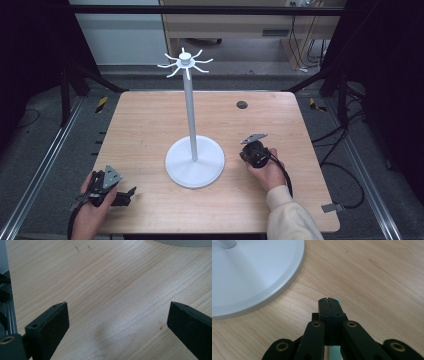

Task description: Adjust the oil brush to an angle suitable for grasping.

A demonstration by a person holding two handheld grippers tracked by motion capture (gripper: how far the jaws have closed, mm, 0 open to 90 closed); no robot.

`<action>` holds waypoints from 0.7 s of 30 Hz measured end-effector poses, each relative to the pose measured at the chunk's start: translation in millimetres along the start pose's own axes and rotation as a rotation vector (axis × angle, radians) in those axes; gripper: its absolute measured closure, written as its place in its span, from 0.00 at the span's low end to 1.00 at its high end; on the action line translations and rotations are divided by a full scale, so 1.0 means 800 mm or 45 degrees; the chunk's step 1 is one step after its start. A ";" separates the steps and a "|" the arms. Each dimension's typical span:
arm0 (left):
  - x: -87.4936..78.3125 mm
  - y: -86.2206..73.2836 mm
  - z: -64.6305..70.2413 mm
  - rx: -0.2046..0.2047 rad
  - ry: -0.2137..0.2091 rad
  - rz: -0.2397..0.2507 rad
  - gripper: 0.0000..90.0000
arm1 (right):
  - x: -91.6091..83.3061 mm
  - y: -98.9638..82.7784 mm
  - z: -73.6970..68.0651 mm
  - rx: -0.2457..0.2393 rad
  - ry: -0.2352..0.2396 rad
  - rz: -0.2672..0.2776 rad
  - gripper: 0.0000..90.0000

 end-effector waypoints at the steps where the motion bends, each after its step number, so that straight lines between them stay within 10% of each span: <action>1: 0.000 0.000 0.000 0.001 0.000 0.000 0.04 | 0.004 -0.002 -0.001 -0.007 0.000 -0.020 1.00; 21: 0.000 0.000 0.000 0.001 -0.004 0.000 0.04 | 0.017 -0.009 0.006 -0.072 -0.083 -0.109 1.00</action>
Point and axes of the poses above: each handheld gripper's, and its own axes: x roughly forward along the jaws, y roughly out of its top, z roughly to its right, the point moved 6 cm from there along x, roughly forward along the jaws, and after that the axes turned 14 degrees about z, right-handed, at the moved point
